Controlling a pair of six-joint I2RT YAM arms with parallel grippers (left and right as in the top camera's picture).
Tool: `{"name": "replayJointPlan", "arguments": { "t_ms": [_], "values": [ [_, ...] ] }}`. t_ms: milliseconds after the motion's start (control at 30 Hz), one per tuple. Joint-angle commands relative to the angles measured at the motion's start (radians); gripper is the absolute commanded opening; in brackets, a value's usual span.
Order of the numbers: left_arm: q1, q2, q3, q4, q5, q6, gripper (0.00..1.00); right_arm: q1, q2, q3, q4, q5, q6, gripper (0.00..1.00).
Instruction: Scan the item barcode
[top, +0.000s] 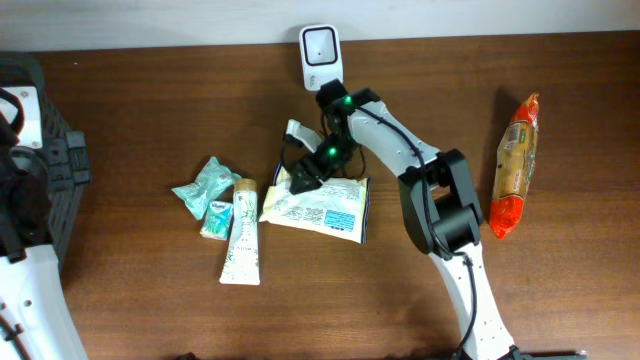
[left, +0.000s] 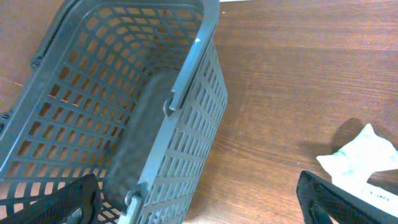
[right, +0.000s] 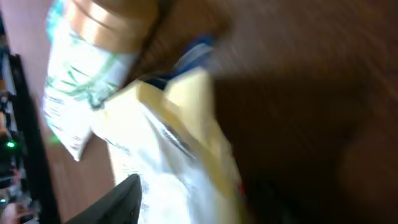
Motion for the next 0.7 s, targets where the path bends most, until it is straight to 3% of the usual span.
{"name": "replayJointPlan", "arguments": {
  "t_ms": [0, 33, 167, 267, 300, 333, 433, 567, 600, 667],
  "values": [
    [0.003, -0.001, 0.004, 0.002, 0.008, 0.011, 0.99, -0.048, 0.019, 0.017, -0.055, 0.072, -0.01, 0.25],
    [0.003, -0.001, 0.004, 0.002, 0.008, 0.011, 0.99, -0.048, 0.019, 0.017, -0.056, 0.074, -0.01, 0.05],
    [0.003, -0.001, 0.004, 0.003, 0.008, 0.011, 0.99, -0.06, 0.019, 0.053, -0.04, 0.074, -0.01, 0.04],
    [0.003, -0.001, 0.004, 0.002, 0.008, 0.011, 0.99, -0.07, 0.009, 0.237, -0.117, 0.085, 0.017, 0.04],
    [0.003, -0.001, 0.004, 0.002, 0.008, 0.011, 0.99, -0.07, 0.009, 0.291, -0.158, 0.113, 0.017, 0.63],
    [0.003, -0.001, 0.004, 0.003, 0.008, 0.011, 0.99, -0.071, 0.008, 0.339, -0.207, 0.162, 0.038, 0.99],
    [0.003, -0.001, 0.004, 0.002, 0.008, 0.011, 0.99, -0.099, 0.008, 0.378, -0.297, 0.212, 0.224, 0.99],
    [0.003, -0.001, 0.004, 0.002, 0.008, 0.011, 0.99, -0.013, 0.008, 0.331, -0.322, 0.285, 0.295, 0.99],
    [0.003, -0.001, 0.004, 0.003, 0.008, 0.011, 0.99, 0.054, 0.008, 0.289, -0.226, 0.494, 0.476, 0.59],
    [0.003, -0.001, 0.004, 0.002, 0.008, 0.011, 0.99, 0.111, 0.008, 0.204, -0.131, 0.656, 0.666, 0.08]
  ]
}}
